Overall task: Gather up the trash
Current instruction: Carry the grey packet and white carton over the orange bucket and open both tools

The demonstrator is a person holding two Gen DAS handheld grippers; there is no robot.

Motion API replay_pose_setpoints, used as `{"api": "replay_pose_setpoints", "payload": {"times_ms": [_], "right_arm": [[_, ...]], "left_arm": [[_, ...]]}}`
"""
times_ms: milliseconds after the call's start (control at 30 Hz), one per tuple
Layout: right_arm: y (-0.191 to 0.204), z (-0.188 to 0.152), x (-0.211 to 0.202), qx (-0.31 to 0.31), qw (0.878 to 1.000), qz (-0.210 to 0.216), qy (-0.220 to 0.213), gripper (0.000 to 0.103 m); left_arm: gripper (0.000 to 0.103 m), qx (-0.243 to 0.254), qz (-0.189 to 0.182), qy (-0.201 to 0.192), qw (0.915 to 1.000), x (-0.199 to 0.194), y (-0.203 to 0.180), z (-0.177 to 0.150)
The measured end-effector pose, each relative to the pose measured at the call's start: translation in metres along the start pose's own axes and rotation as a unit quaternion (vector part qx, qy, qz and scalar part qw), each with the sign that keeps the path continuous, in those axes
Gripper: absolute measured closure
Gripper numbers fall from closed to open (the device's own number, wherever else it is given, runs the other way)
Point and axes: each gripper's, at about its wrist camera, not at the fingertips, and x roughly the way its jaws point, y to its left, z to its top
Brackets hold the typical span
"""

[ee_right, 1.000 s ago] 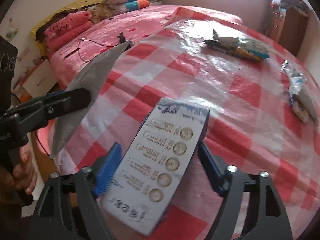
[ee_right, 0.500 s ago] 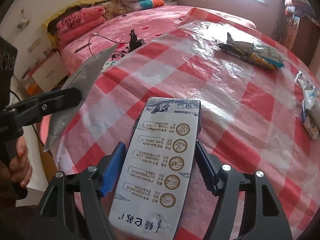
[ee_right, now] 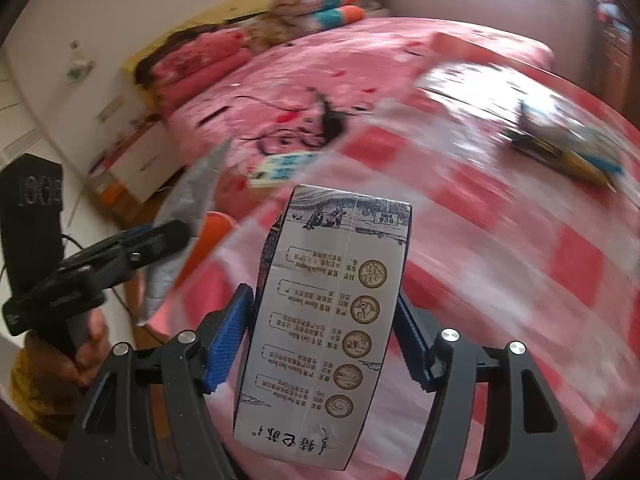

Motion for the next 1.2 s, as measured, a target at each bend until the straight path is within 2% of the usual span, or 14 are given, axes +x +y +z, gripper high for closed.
{"api": "replay_pose_setpoints", "payload": {"times_ms": [133, 367, 767, 867, 900, 933, 967, 1000, 1100, 1200], "right_arm": [[0.036, 0.017, 0.018, -0.038, 0.998, 0.044, 0.013, 0.035], [0.091, 0.033, 0.047, -0.093, 0.991, 0.088, 0.031, 0.035], [0.144, 0.048, 0.097, -0.141, 0.982, 0.113, 0.047, 0.034], [0.151, 0.049, 0.107, -0.148, 0.981, 0.116, 0.044, 0.033], [0.152, 0.049, 0.111, -0.149, 0.981, 0.113, 0.043, 0.027], [0.150, 0.049, 0.114, -0.147, 0.982, 0.108, 0.043, 0.016], [0.148, 0.048, 0.118, -0.142, 0.984, 0.097, 0.045, 0.013], [0.143, 0.048, 0.121, -0.132, 0.986, 0.093, 0.049, 0.013], [0.129, 0.046, 0.120, -0.106, 0.989, 0.093, 0.052, 0.013], [0.117, 0.045, 0.108, -0.087, 0.992, 0.087, 0.035, 0.013]], "left_arm": [[0.037, -0.021, 0.039, -0.017, 0.9989, -0.017, 0.028, 0.003], [0.037, -0.078, 0.100, -0.027, 0.9915, -0.034, 0.081, -0.005], [0.036, -0.137, 0.137, -0.010, 0.9810, -0.031, 0.128, -0.028], [0.030, -0.145, 0.146, -0.006, 0.9785, -0.030, 0.136, -0.031], [0.028, -0.153, 0.156, -0.006, 0.9759, -0.030, 0.140, -0.033], [0.027, -0.158, 0.157, -0.005, 0.9750, -0.030, 0.143, -0.034], [0.023, -0.164, 0.156, -0.005, 0.9741, -0.031, 0.145, -0.035], [0.020, -0.169, 0.158, -0.006, 0.9727, -0.032, 0.147, -0.036], [0.019, -0.172, 0.162, -0.008, 0.9716, -0.033, 0.149, -0.035], [0.019, -0.171, 0.159, -0.010, 0.9723, -0.031, 0.145, -0.033]]}}
